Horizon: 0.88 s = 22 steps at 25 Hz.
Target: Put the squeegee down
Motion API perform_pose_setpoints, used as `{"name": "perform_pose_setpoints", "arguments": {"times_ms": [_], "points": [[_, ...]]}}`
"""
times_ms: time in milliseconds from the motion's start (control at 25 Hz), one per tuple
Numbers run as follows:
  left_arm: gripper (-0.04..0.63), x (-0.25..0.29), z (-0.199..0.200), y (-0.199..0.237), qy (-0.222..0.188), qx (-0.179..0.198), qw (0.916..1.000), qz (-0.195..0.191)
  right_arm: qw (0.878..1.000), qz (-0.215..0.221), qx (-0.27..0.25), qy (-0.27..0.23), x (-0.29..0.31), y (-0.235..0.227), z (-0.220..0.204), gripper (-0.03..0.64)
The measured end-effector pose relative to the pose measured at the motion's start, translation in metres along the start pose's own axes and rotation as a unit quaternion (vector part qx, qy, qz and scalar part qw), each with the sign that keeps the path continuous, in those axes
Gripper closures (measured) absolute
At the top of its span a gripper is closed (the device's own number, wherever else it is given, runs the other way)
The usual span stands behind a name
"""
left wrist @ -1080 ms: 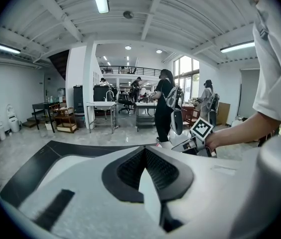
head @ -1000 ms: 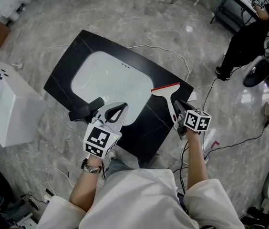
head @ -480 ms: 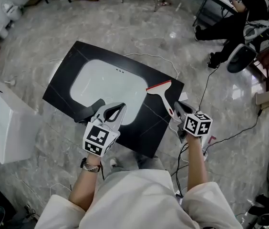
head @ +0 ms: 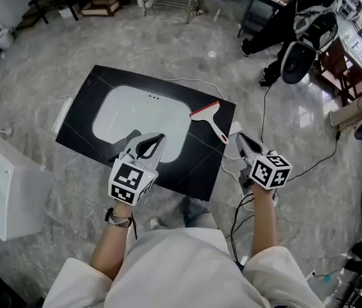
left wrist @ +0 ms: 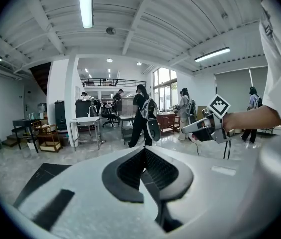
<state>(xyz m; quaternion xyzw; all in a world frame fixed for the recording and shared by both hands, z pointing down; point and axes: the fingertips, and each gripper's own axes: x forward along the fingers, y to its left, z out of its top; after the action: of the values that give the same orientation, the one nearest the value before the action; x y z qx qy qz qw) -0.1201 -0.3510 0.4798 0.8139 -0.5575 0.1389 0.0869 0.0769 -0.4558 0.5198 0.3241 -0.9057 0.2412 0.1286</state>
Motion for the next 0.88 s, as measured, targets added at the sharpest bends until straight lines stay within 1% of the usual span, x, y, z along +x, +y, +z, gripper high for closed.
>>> {"name": "perform_pose_setpoints", "arguments": {"times_ms": [200, 360, 440, 640, 880], "points": [[0.595, -0.013, 0.016, -0.005, -0.021, 0.016, 0.9995, -0.018, 0.998, -0.023, -0.040, -0.039, -0.045, 0.033, 0.021, 0.607], [0.595, -0.032, 0.029, -0.017, -0.028, 0.046, 0.9984, -0.016, 0.994, -0.035, -0.076, -0.065, -0.086, 0.064, 0.033, 0.607], [0.595, -0.040, 0.036, -0.026, -0.036, 0.059, 0.9973, -0.022, 0.992, -0.042, -0.091, -0.075, -0.105, 0.080, 0.036, 0.607], [0.595, -0.052, 0.053, -0.054, -0.060, 0.087, 0.9929, -0.056, 0.986, -0.074, -0.106, -0.109, -0.154, 0.110, 0.035, 0.607], [0.595, -0.082, 0.073, -0.081, -0.085, 0.112, 0.9873, -0.074, 0.976, -0.102, -0.124, -0.148, -0.202, 0.148, 0.035, 0.608]]}}
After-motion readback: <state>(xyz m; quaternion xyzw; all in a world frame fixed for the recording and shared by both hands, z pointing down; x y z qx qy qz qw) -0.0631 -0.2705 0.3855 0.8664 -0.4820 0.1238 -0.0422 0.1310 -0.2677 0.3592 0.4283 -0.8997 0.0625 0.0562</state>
